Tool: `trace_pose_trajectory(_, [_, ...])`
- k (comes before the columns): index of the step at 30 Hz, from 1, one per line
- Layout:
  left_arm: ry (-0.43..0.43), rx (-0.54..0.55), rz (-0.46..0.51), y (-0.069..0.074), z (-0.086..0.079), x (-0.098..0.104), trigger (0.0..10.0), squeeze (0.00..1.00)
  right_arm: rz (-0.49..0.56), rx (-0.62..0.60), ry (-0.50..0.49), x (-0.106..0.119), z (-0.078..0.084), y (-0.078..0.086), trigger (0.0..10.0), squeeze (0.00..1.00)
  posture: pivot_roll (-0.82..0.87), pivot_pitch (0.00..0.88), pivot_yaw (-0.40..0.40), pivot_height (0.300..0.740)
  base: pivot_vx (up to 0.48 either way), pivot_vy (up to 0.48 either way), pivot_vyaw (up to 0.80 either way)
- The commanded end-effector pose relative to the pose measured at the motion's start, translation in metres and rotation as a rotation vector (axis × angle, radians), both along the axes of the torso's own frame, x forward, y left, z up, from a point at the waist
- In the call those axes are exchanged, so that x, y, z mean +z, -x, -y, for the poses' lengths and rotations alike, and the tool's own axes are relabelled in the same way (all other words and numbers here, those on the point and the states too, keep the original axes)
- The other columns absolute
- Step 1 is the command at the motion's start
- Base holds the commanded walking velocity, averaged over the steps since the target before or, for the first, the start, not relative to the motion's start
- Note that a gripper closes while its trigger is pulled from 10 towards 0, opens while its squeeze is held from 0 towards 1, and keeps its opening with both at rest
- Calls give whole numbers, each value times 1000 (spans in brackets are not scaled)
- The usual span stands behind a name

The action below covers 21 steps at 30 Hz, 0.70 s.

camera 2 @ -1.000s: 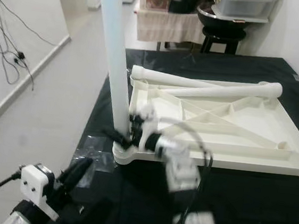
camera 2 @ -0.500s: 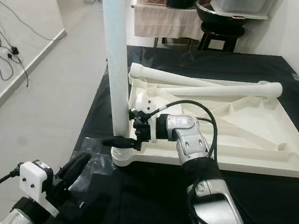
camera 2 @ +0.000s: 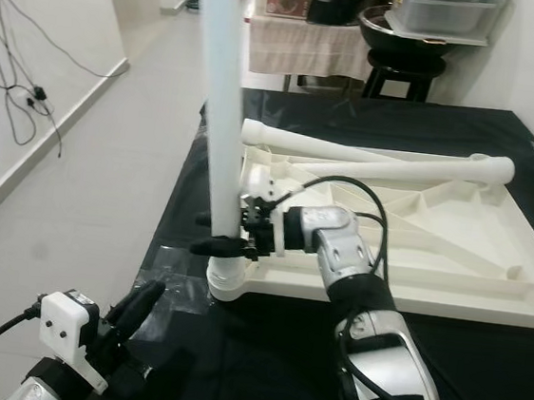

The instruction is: Building children table

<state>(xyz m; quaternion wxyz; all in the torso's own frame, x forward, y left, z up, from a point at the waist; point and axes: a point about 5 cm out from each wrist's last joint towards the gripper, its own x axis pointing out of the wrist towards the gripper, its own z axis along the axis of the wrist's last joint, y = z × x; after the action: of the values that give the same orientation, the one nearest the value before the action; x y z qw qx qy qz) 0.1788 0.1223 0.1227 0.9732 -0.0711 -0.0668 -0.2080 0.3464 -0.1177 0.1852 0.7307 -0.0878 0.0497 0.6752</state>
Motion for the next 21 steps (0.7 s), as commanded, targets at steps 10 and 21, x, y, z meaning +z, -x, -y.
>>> trace_pose_trajectory(10, [3, -11, -19, 3, -3, 1, 10000, 0, -110, -875, 21, -80, -24, 63, 0, 0, -4, 117, 12, 740, 0, 0, 0])
trace_pose_trajectory(21, [-4, -12, -26, 1, -4, -1, 10000, 0, -67, -892, 41, -76, -16, 45, 0, 0, -7, 86, 12, 740, 0, 0, 0])
